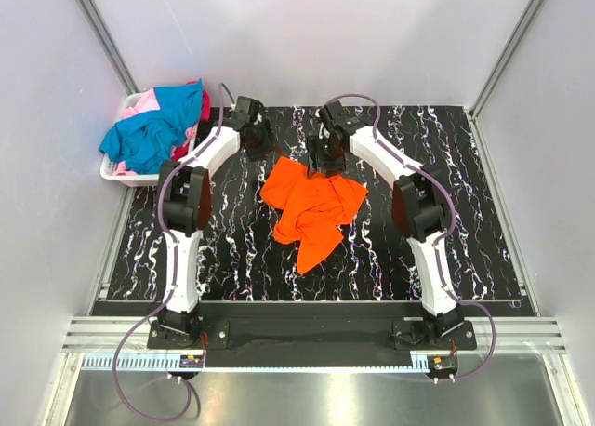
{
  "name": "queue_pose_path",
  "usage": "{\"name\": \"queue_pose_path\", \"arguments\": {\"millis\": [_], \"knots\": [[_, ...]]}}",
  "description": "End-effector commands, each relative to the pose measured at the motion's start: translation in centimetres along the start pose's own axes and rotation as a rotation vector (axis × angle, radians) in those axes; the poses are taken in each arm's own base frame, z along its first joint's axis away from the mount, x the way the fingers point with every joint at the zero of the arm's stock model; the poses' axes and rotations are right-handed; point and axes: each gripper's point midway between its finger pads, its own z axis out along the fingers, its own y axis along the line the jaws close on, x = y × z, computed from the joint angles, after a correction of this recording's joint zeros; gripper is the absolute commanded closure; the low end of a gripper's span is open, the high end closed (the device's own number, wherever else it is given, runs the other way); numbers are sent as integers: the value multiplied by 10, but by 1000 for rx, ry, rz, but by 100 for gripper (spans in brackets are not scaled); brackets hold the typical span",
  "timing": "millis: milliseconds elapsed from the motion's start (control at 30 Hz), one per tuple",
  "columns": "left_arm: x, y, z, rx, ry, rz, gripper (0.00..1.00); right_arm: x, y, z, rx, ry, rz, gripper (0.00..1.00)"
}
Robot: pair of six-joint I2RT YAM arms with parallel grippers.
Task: Fold and stack the t-shirts
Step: Flatten the tshirt out
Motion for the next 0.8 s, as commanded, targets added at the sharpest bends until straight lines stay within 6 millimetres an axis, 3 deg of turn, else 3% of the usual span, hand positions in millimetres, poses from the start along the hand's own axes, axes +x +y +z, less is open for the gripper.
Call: {"name": "queue_pose_path", "arguments": {"millis": [0,167,367,767], "knots": [[-12,1,9,-9,-22,16,43,0,8,-24,-12,-25,8,35],[-7,-1,33,19,16,12,43,9,14,-22,-44,6,29,39],[-6,-11,44,52,27,24,44,11,18,-20,-60,16,29,39],[39,-26,67,64,110,110,52,10,14,-25,-37,7,35,39]]}}
